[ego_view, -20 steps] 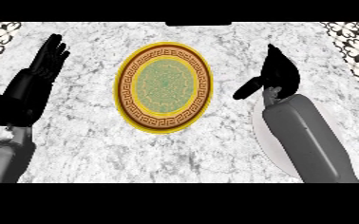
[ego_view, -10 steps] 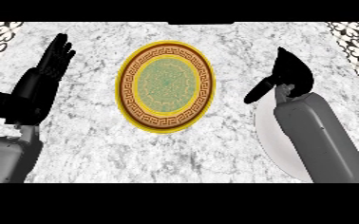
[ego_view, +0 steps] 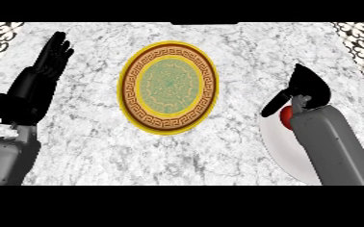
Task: Pick the tomato from the plate and place it in the plate
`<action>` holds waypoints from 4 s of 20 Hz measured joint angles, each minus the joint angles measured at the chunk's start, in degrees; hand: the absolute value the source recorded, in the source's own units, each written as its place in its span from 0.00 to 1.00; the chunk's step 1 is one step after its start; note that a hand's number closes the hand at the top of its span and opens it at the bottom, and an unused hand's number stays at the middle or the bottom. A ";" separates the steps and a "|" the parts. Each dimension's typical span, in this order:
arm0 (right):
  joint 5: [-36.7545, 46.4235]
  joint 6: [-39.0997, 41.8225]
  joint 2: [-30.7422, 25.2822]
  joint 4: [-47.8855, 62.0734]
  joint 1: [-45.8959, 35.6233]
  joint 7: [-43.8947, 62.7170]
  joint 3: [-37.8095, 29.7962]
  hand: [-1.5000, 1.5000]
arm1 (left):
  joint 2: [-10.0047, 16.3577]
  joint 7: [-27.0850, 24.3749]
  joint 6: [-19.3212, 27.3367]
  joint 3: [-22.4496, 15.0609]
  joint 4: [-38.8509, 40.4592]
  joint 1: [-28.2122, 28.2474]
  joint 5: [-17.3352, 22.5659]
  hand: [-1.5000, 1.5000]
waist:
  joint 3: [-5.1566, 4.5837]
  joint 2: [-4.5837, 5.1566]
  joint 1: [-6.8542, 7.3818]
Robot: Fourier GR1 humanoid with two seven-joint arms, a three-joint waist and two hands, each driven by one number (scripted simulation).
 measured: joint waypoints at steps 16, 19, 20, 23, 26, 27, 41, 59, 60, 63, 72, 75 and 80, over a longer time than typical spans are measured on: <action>2.09 2.07 2.70 -0.36 9.23 -2.13 -3.27 0.00 | -1.43 0.36 -1.74 0.97 0.20 -0.14 -1.08 0.50 | 0.05 0.26 0.53; 4.55 1.50 3.13 0.03 9.77 -4.26 -3.31 1.00 | -2.13 0.74 -2.04 1.26 0.51 -0.83 -1.81 0.50 | 0.07 0.28 0.63; 6.13 1.02 2.89 0.05 9.68 -5.12 -2.99 1.00 | -2.12 1.23 -2.22 1.40 0.14 -0.77 -1.79 0.50 | 0.07 0.27 0.70; 10.82 -0.37 1.86 1.01 8.78 -6.69 -2.46 1.00 | -3.07 1.10 -1.78 1.16 -0.71 -0.34 -2.64 0.50 | 0.09 0.29 0.87; 15.05 -1.30 0.64 1.43 7.82 -7.66 -2.14 1.00 | -3.44 0.60 -2.26 1.46 -0.12 -0.25 -3.10 0.50 | 0.08 0.31 0.90; 15.86 -1.67 -0.34 2.32 7.20 -9.43 -2.22 1.00 | -3.74 0.59 -2.30 1.52 -0.11 -0.19 -3.21 0.50 | 0.09 0.33 0.94; 4.62 -5.70 -19.05 4.51 7.98 -64.15 -4.82 1.00 | -3.62 1.09 -3.46 2.77 0.13 -0.78 -3.07 0.50 | 0.20 0.45 0.83; -13.60 5.09 -6.27 -17.21 -1.02 -62.78 -5.03 1.00 | -4.98 2.65 -4.52 3.99 -1.39 -0.22 -4.73 0.50 | 0.06 0.20 0.83; -12.88 4.79 -4.73 -17.40 -1.83 -61.43 -3.84 1.00 | -4.92 2.49 -4.95 4.15 -2.03 0.49 -4.65 0.50 | 0.06 0.20 0.95; -11.79 4.56 -0.23 -16.07 -5.93 -57.49 -1.59 1.00 | -5.30 2.63 -5.26 4.50 -2.01 0.06 -5.07 0.50 | 0.06 0.27 1.11; -6.35 -0.99 13.55 -1.87 -17.17 -51.40 3.78 1.00 | -7.11 3.39 -5.34 4.26 -2.29 -0.60 -6.69 0.50 | 0.06 0.41 1.64; -4.52 -5.04 15.72 6.60 -20.29 -53.08 4.95 1.00 | -7.20 3.03 -5.83 4.98 -1.15 -1.45 -6.70 0.50 | 0.06 0.53 1.79; -4.34 -12.50 17.15 19.64 -25.90 -54.52 8.79 1.00 | -7.66 2.80 -6.62 4.89 -2.18 -0.74 -7.13 0.50 | 0.07 0.63 2.31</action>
